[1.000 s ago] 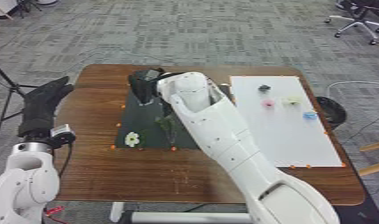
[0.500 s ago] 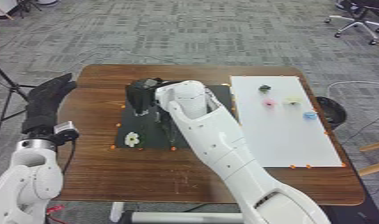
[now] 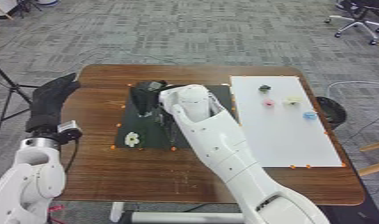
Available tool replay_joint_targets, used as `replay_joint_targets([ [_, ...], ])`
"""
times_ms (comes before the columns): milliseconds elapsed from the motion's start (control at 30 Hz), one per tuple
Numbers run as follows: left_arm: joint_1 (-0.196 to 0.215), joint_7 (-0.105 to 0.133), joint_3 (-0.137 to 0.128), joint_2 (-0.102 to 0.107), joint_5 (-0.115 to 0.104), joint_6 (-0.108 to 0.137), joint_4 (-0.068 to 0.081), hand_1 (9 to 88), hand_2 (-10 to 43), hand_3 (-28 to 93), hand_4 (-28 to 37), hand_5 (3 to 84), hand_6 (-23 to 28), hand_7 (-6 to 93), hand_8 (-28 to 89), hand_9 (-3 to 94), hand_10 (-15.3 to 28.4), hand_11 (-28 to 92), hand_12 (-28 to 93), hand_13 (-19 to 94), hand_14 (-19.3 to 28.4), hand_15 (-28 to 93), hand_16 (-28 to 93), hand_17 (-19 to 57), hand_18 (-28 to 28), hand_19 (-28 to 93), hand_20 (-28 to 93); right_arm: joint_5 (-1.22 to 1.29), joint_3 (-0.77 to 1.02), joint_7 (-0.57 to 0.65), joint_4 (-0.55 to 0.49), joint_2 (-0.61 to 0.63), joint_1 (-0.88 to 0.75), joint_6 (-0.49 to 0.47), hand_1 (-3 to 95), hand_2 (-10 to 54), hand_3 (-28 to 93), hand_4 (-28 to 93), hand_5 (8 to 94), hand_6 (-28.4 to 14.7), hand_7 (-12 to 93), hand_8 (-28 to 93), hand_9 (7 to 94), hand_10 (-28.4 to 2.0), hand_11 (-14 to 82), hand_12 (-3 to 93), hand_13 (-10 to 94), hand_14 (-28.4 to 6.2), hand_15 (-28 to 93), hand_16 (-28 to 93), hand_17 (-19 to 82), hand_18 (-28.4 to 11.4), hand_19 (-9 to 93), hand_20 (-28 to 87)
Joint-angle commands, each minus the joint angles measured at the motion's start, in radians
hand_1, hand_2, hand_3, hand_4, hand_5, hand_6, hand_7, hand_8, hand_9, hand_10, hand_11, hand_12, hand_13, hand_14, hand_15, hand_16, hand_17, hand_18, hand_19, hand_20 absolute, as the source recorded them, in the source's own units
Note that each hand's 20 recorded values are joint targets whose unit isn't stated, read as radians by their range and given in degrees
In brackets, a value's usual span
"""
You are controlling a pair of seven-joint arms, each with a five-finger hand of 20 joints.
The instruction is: Arrange flowers
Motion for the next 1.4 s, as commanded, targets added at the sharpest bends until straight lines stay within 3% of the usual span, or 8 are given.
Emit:
replay_joint_targets([
  [33, -0.001, -0.010, 0.000, 0.000, 0.001, 0.009, -0.002, 25.5, 4.1, 70, -26.1, 49.2, 3.9, 14.5, -8, 50.0, 13.6, 20, 11, 36, 14.9, 11, 1, 5.5, 10.6, 6, 15, -0.305, 0.015, -0.026, 0.008, 0.014, 0.000, -0.010, 54.6, -9.5, 59, -17, 67.7, 3.7, 33, 3, 75.2, -8.5, 9.7, 26.4, 73, -6.9, 62, 37, 34, -21.6, 77, 65],
  [200, 0.001, -0.007, -0.004, -0.001, 0.000, 0.008, -0.004, 25.3, 4.0, 70, -25.9, 49.2, 3.9, 14.6, -8, 50.0, 13.6, 20, 11, 36, 14.9, 11, 1, 5.5, 10.6, 6, 15, -0.289, 0.007, -0.018, 0.002, 0.021, 0.007, -0.018, 52.0, -9.5, 60, -17, 62.6, 2.3, 31, 4, 69.3, -10.3, 14.7, 19.2, 72, -7.2, 62, 36, 33, -21.9, 77, 65],
  [767, -0.015, -0.018, 0.019, 0.012, -0.001, 0.043, -0.013, 25.2, 3.4, 70, -25.8, 49.1, 3.9, 14.5, -8, 49.9, 13.6, 20, 11, 36, 15.0, 10, 1, 5.4, 10.6, 6, 15, 0.187, -0.195, 0.141, -0.132, 0.177, 0.161, -0.084, 40.6, -9.5, 69, -18, 55.3, 1.2, 23, -11, 60.3, -11.8, 10.6, 18.0, 68, -8.9, 62, 35, 30, -22.7, 75, 65],
  [833, 0.017, -0.011, -0.014, 0.010, -0.004, 0.028, -0.016, 25.2, 3.3, 70, -25.7, 49.1, 4.0, 14.5, -8, 49.9, 13.7, 20, 11, 36, 14.9, 10, 1, 5.4, 10.6, 6, 15, 0.269, -0.216, 0.164, -0.161, 0.211, 0.200, -0.082, 39.6, -9.5, 69, -18, 54.4, 0.8, 22, -10, 59.6, -11.9, 10.3, 18.1, 68, -9.3, 62, 35, 30, -22.8, 74, 65],
  [933, 0.036, -0.011, -0.024, 0.010, -0.017, 0.044, -0.025, 25.2, 2.9, 70, -25.5, 49.0, 4.0, 14.4, -8, 49.8, 13.7, 20, 11, 36, 14.9, 10, 1, 5.4, 10.6, 6, 15, 0.373, -0.225, 0.199, -0.200, 0.248, 0.247, -0.091, 38.7, -9.5, 69, -18, 54.2, 0.7, 21, -10, 58.9, -12.2, 9.7, 18.3, 67, -9.6, 62, 34, 29, -23.0, 74, 65],
  [1133, 0.017, -0.016, 0.002, 0.006, -0.019, 0.058, -0.012, 24.9, 1.8, 70, -24.9, 48.8, 3.9, 14.4, -8, 49.6, 13.7, 19, 11, 36, 14.9, 10, 1, 5.4, 10.6, 6, 15, 0.525, -0.208, 0.227, -0.347, 0.395, 0.265, -0.100, 37.5, -9.5, 69, -18, 53.2, 0.4, 20, -9, 57.8, -12.9, 8.8, 18.6, 66, -10.3, 62, 34, 29, -23.3, 73, 65],
  [1200, 0.028, -0.011, -0.015, -0.003, -0.016, 0.041, -0.013, 24.8, 1.7, 70, -24.8, 48.8, 3.8, 14.4, -8, 49.6, 13.5, 19, 11, 36, 14.9, 10, 1, 5.4, 10.6, 6, 15, 0.592, -0.202, 0.249, -0.416, 0.490, 0.254, -0.042, 37.2, -9.5, 69, -18, 52.8, 0.2, 20, -9, 57.1, -12.9, 8.4, 18.7, 65, -10.8, 61, 34, 28, -23.2, 72, 65],
  [1400, 0.041, -0.015, -0.015, -0.011, -0.018, 0.068, -0.013, 24.8, 1.6, 70, -24.7, 48.8, 3.8, 14.4, -8, 49.7, 13.5, 19, 11, 36, 14.9, 10, 1, 5.4, 10.7, 6, 15, 0.607, -0.136, 0.235, -0.595, 0.777, 0.166, 0.117, 34.4, -9.5, 68, -19, 52.4, 0.1, 19, -9, 56.8, -12.8, 8.4, 19.1, 63, -11.6, 55, 32, 26, -22.6, 68, 63],
])
